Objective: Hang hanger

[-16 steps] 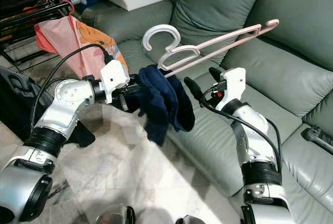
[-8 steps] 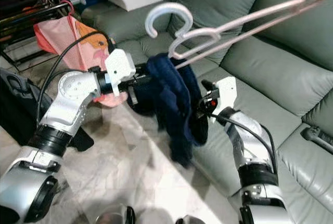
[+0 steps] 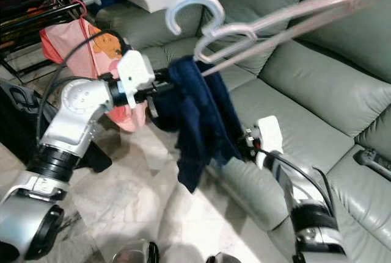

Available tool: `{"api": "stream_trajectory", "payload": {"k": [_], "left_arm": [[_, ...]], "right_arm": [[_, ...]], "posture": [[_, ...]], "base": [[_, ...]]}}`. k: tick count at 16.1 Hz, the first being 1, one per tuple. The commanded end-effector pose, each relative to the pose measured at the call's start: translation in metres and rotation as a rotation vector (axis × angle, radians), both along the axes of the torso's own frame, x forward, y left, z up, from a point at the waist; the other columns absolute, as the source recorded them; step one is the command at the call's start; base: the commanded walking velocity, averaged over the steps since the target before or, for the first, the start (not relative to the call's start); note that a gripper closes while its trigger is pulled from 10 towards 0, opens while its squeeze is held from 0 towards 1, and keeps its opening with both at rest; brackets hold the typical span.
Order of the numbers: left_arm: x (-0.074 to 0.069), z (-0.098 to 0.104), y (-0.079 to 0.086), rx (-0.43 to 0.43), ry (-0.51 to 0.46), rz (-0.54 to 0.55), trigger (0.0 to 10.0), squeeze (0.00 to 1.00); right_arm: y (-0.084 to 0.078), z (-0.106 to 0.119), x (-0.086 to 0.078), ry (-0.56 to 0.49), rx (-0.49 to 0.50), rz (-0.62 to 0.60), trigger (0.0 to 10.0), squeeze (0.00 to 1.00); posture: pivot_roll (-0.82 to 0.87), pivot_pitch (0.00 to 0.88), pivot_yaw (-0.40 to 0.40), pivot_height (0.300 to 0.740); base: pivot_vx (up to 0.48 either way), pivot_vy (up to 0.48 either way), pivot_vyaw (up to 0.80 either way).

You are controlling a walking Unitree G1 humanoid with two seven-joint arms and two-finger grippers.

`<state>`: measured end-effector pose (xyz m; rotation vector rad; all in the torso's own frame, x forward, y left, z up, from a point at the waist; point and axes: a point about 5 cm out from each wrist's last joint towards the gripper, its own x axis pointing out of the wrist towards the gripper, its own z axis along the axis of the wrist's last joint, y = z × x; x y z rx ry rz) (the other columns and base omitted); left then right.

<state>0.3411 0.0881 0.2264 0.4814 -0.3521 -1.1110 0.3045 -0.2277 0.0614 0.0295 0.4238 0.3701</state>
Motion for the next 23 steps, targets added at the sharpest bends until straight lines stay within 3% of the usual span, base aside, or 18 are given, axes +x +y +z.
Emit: {"api": "stream_trajectory", "payload": {"k": [1, 2, 3, 4, 5, 7, 11, 12, 14, 15, 16, 17, 19, 20, 23], "left_arm": [[0.005, 0.028, 0.011, -0.057, -0.082, 0.047, 0.0, 0.0], [0.007, 0.027, 0.018, -0.062, -0.068, 0.068, 0.0, 0.0], [0.007, 0.026, 0.02, -0.061, -0.063, 0.073, 0.0, 0.0], [0.007, 0.014, 0.031, -0.048, -0.007, 0.093, 0.0, 0.0], [0.007, -0.011, 0.049, -0.017, 0.082, 0.134, 0.0, 0.0], [0.001, -0.04, 0.067, -0.001, 0.217, 0.165, 0.0, 0.0], [-0.011, -0.063, 0.077, -0.034, 0.389, 0.144, 0.0, 0.0], [-0.02, -0.075, 0.077, -0.007, 0.462, 0.079, 0.0, 0.0], [-0.026, -0.079, 0.076, -0.065, 0.543, 0.029, 0.0, 0.0], [-0.03, -0.083, 0.076, -0.047, 0.587, 0.002, 0.0, 0.0], [-0.035, -0.096, 0.077, 0.059, 0.6, -0.012, 0.0, 0.0], [-0.036, -0.099, 0.078, 0.08, 0.606, -0.013, 0.0, 0.0], [-0.039, -0.127, 0.086, 0.228, 0.634, 0.029, 0.0, 0.0], [-0.038, -0.134, 0.088, 0.258, 0.633, 0.06, 0.0, 0.0], [-0.024, -0.15, 0.096, 0.35, 0.585, 0.301, 0.0, 0.0]], "right_arm": [[-0.021, -0.006, -0.007, 0.054, -0.009, -0.102, 0.0, 0.0], [-0.042, 0.002, -0.005, 0.007, -0.028, -0.232, 0.0, 0.0], [-0.047, 0.004, -0.005, -0.008, -0.035, -0.266, 0.0, 0.0], [-0.066, 0.026, 0.003, -0.13, -0.049, -0.407, 0.0, 0.0], [-0.086, 0.057, 0.011, -0.275, -0.065, -0.543, 0.0, 0.0], [-0.098, 0.093, 0.021, -0.41, -0.071, -0.639, 0.0, 0.0], [-0.102, 0.131, 0.035, -0.543, -0.069, -0.708, 0.0, 0.0], [-0.098, 0.139, 0.042, -0.562, -0.065, -0.698, 0.0, 0.0], [-0.096, 0.141, 0.045, -0.556, -0.057, -0.694, 0.0, 0.0], [-0.096, 0.141, 0.046, -0.556, -0.059, -0.696, 0.0, 0.0], [-0.096, 0.142, 0.047, -0.563, -0.059, -0.693, 0.0, 0.0], [-0.096, 0.142, 0.048, -0.565, -0.059, -0.693, 0.0, 0.0], [-0.092, 0.148, 0.051, -0.59, -0.063, -0.673, 0.0, 0.0], [-0.091, 0.149, 0.052, -0.598, -0.069, -0.663, 0.0, 0.0], [-0.078, 0.152, 0.056, -0.621, -0.087, -0.596, 0.0, 0.0]], "posture": [[-0.02, 0.03, 0.027, 0.74], [-0.02, 0.03, 0.027, 0.74], [-0.02, 0.03, 0.027, 0.74], [-0.03, 0.037, 0.035, 0.74], [-0.04, 0.038, 0.038, 0.74], [-0.04, 0.038, 0.038, 0.74], [-0.03, 0.037, 0.025, 0.74], [-0.03, 0.036, 0.024, 0.74], [-0.03, 0.035, 0.021, 0.74], [-0.03, 0.035, 0.021, 0.74], [-0.03, 0.038, 0.02, 0.74], [-0.03, 0.038, 0.02, 0.74], [-0.04, 0.039, 0.024, 0.74], [-0.04, 0.039, 0.025, 0.74], [-0.04, 0.041, 0.026, 0.74]], "base": [[0.0, 0.0, 0.0], [0.0, 0.0, 0.0], [0.0, 0.0, 0.0], [0.0, 0.0, 0.0], [0.0, 0.0, 0.0], [0.0, 0.0, 0.0], [0.0, 0.0, 0.0], [0.0, 0.0, 0.0], [0.0, 0.0, 0.0], [0.0, 0.0, 0.0], [0.0, 0.0, 0.0], [0.0, 0.0, 0.0], [0.0, 0.0, 0.0], [0.0, 0.0, 0.0], [0.0, 0.0, 0.0]]}}
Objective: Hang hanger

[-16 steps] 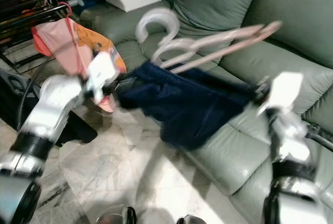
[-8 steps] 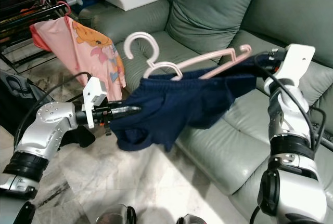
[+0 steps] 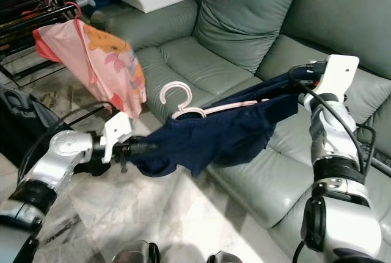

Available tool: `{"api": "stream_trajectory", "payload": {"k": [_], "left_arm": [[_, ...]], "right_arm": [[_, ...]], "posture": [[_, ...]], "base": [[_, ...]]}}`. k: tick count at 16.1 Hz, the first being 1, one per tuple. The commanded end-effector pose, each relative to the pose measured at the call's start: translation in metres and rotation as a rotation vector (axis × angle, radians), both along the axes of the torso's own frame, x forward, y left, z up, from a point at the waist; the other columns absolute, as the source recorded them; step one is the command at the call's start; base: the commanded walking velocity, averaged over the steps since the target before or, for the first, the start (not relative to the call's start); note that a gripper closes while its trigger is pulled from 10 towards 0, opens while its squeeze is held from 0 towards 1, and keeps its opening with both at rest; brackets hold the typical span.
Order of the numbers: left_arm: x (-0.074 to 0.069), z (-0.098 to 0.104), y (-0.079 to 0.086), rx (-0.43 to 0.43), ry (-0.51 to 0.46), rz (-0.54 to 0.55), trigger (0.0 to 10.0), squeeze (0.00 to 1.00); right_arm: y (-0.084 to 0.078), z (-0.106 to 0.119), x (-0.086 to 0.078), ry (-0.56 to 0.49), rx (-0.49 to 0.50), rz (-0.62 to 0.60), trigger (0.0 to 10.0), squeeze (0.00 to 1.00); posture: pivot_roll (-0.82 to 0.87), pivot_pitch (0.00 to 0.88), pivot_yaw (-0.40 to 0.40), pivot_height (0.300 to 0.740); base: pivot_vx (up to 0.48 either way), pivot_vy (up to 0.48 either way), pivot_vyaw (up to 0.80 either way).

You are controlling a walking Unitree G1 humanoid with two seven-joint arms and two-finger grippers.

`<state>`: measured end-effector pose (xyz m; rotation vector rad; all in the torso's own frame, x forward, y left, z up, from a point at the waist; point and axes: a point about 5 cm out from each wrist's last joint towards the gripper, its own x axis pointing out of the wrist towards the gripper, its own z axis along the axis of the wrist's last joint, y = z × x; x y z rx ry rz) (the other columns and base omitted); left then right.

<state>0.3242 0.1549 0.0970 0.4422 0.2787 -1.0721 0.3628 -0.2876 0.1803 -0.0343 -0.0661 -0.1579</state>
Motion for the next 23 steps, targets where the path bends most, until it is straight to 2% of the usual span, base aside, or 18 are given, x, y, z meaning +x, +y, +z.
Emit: {"api": "stream_trajectory", "payload": {"k": [1, 4, 6, 7, 9, 12, 14, 15, 18, 19, 21, 23], "left_arm": [[-0.003, -0.023, 0.032, 0.14, 0.046, 0.162, 0.0, 0.0], [0.011, -0.024, 0.033, 0.165, -0.021, 0.367, 0.0, 0.0], [0.02, -0.024, 0.026, 0.085, -0.029, 0.556, 0.0, 0.0], [0.021, -0.024, 0.02, 0.05, -0.02, 0.572, 0.0, 0.0], [0.015, -0.033, -0.018, -0.059, 0.036, 0.543, 0.0, 0.0], [0.006, -0.035, -0.051, -0.116, 0.075, 0.495, 0.0, 0.0], [0.006, -0.033, -0.054, -0.144, 0.079, 0.51, 0.0, 0.0], [0.014, -0.023, -0.052, -0.218, 0.055, 0.622, 0.0, 0.0], [0.028, -0.006, -0.037, -0.355, 0.056, 0.868, 0.0, 0.0], [0.031, -0.002, -0.029, -0.362, 0.03, 0.941, 0.0, 0.0], [0.033, 0.001, -0.026, -0.378, 0.027, 0.981, 0.0, 0.0], [0.033, 0.0, -0.026, -0.396, 0.048, 1.002, 0.0, 0.0]], "right_arm": [[-0.014, 0.033, 0.0, -0.128, -0.024, -0.053, 0.0, 0.0], [0.014, 0.032, 0.007, -0.141, -0.073, 0.046, 0.0, 0.0], [0.045, 0.029, 0.014, -0.172, -0.099, 0.124, 0.0, 0.0], [0.054, 0.03, 0.015, -0.186, -0.106, 0.139, 0.0, 0.0], [0.097, 0.035, 0.023, -0.242, -0.137, 0.226, 0.0, 0.0], [0.134, 0.035, 0.025, -0.274, -0.236, 0.327, 0.0, 0.0], [0.141, 0.032, 0.025, -0.264, -0.215, 0.354, 0.0, 0.0], [0.148, 0.015, 0.023, -0.191, -0.244, 0.407, 0.0, 0.0], [0.147, -0.016, 0.017, -0.049, -0.274, 0.474, 0.0, 0.0], [0.15, -0.029, 0.011, 0.005, -0.302, 0.53, 0.0, 0.0], [0.158, -0.04, 0.001, 0.033, -0.271, 0.622, 0.0, 0.0], [0.183, -0.051, -0.021, 0.024, -0.257, 0.845, 0.0, 0.0]], "posture": [[-0.04, 0.041, 0.026, 0.74], [-0.05, 0.043, 0.029, 0.74], [-0.05, 0.043, 0.029, 0.74], [-0.05, 0.043, 0.029, 0.74], [-0.04, 0.036, 0.027, 0.74], [-0.03, 0.032, 0.02, 0.74], [-0.02, 0.032, 0.018, 0.74], [-0.02, 0.028, 0.018, 0.74], [-0.02, 0.027, 0.02, 0.74], [-0.03, 0.025, 0.021, 0.74], [-0.03, 0.025, 0.021, 0.74], [-0.03, 0.023, 0.022, 0.74]], "base": [[0.0, 0.0, 0.0], [0.0, 0.0, 0.0], [0.0, 0.0, 0.0], [0.0, 0.0, 0.0], [0.0, 0.0, 0.0], [0.0, 0.0, 0.0], [0.0, 0.0, 0.0], [0.0, 0.0, 0.0], [0.0, 0.0, 0.0], [0.0, 0.0, 0.0], [0.0, 0.0, 0.0], [0.0, 0.0, 0.0]]}}
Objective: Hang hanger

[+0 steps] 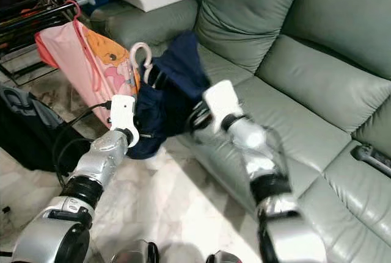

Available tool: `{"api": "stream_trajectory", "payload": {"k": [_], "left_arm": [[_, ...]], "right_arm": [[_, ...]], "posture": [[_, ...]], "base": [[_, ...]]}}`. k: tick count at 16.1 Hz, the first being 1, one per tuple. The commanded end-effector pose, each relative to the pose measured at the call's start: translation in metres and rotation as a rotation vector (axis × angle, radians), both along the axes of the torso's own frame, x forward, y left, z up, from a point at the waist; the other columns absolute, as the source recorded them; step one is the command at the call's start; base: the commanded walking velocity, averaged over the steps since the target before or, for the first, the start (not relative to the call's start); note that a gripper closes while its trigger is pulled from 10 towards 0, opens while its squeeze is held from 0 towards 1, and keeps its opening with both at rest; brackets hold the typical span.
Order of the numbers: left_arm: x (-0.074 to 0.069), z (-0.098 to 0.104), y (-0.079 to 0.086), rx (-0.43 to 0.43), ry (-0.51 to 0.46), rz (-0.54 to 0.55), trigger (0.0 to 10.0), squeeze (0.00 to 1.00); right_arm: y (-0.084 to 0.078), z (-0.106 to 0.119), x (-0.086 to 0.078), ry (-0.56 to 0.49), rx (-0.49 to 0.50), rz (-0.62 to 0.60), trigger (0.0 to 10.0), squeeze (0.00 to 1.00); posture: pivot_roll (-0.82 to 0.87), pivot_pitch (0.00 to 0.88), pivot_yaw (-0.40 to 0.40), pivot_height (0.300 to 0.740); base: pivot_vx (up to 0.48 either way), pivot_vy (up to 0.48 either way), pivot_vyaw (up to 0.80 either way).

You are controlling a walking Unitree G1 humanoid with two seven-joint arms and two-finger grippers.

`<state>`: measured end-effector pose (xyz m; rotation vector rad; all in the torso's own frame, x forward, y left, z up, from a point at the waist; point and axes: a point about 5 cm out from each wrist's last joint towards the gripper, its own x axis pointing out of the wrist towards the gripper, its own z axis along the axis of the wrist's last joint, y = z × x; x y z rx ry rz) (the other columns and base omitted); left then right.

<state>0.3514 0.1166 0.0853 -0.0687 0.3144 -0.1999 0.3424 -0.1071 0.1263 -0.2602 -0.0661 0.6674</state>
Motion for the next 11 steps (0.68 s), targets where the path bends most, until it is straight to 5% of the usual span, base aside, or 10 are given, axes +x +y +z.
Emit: {"api": "stream_trajectory", "payload": {"k": [1, 2, 3, 4, 7, 11], "left_arm": [[0.007, 0.012, 0.011, -0.041, -0.03, 0.086, 0.0, 0.0], [0.007, 0.013, 0.011, -0.049, -0.028, 0.088, 0.0, 0.0], [0.007, 0.015, 0.008, -0.062, -0.029, 0.081, 0.0, 0.0], [0.008, 0.016, 0.007, -0.06, -0.036, 0.064, 0.0, 0.0], [0.008, 0.017, 0.013, -0.046, -0.038, 0.061, 0.0, 0.0], [0.011, 0.02, 0.018, -0.059, -0.054, 0.077, 0.0, 0.0]], "right_arm": [[0.014, -0.01, -0.016, 0.054, -0.021, 0.141, 0.0, 0.0], [0.017, -0.016, -0.021, 0.079, -0.045, 0.172, 0.0, 0.0], [0.019, -0.029, -0.028, 0.106, -0.12, 0.195, 10.0, 0.0], [0.016, -0.036, -0.03, 0.098, -0.178, 0.173, 10.0, 1.0], [0.01, -0.032, -0.036, -0.01, -0.3, 0.195, 10.0, 1.0], [0.017, -0.037, -0.06, 0.006, -0.315, 0.387, 10.0, 1.0]], "posture": [[-0.03, 0.021, 0.023, 0.74], [-0.03, 0.021, 0.023, 0.74], [-0.03, 0.02, 0.023, 0.74], [-0.03, 0.02, 0.023, 0.74], [-0.03, 0.023, 0.022, 0.74], [-0.04, 0.026, 0.021, 0.74]], "base": [[0.0, 0.0, 0.0], [0.0, 0.0, 0.0], [0.0, 0.0, 0.0], [0.0, 0.0, 0.0], [0.0, 0.0, 0.0], [0.0, 0.0, 0.0]]}}
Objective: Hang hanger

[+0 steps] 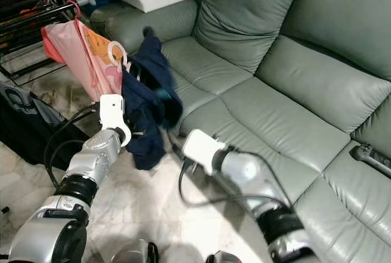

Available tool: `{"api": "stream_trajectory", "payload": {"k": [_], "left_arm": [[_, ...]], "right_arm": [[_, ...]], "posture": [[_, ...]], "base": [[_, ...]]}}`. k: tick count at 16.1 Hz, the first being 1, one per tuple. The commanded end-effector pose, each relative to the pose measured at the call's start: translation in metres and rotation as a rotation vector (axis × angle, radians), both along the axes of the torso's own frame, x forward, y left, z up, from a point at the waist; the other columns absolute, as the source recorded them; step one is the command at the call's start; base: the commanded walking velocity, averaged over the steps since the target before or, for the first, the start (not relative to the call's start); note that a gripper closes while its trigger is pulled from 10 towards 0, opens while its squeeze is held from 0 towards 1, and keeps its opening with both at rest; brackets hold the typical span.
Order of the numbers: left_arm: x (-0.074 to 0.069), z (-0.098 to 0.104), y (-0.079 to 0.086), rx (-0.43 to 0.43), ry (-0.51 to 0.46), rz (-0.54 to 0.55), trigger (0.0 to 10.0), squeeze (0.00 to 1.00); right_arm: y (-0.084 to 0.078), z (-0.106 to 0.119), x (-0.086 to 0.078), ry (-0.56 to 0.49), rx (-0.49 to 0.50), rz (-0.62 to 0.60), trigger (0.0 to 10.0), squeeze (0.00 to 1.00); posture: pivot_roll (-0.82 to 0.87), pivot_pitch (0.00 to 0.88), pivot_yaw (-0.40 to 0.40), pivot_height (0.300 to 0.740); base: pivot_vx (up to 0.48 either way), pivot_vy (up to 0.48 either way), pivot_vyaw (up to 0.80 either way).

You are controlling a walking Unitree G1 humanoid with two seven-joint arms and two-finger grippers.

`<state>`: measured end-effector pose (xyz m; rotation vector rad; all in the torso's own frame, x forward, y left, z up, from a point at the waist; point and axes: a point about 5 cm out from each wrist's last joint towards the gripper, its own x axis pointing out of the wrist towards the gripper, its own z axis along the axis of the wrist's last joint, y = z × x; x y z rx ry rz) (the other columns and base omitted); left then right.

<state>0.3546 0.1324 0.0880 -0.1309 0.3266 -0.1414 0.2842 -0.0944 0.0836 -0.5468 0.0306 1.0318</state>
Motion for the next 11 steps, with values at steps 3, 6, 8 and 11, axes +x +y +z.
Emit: {"api": "stream_trajectory", "payload": {"k": [3, 6, 8, 11], "left_arm": [[0.009, 0.024, 0.003, 0.048, -0.128, -0.061, 0.0, 0.0], [0.009, 0.025, 0.004, 0.064, -0.138, -0.083, 0.0, 0.0], [0.009, 0.025, 0.004, 0.064, -0.138, -0.083, 0.0, 0.0], [0.009, 0.025, 0.004, 0.064, -0.138, -0.083, 0.0, 0.0]], "right_arm": [[0.002, 0.017, -0.01, 0.002, 0.083, 0.1, 10.0, 1.0], [0.0, 0.021, -0.011, 0.004, 0.096, 0.106, 10.0, 1.0], [0.0, 0.021, -0.011, 0.004, 0.096, 0.106, 10.0, 1.0], [0.0, 0.021, -0.011, 0.004, 0.096, 0.106, 10.0, 1.0]], "posture": [[-0.04, 0.032, 0.02, 0.74], [-0.04, 0.032, 0.02, 0.74], [-0.04, 0.032, 0.02, 0.74], [-0.04, 0.032, 0.02, 0.74]], "base": [[0.0, 0.0, 0.0], [0.0, 0.0, 0.0], [0.0, 0.0, 0.0], [0.0, 0.0, 0.0]]}}
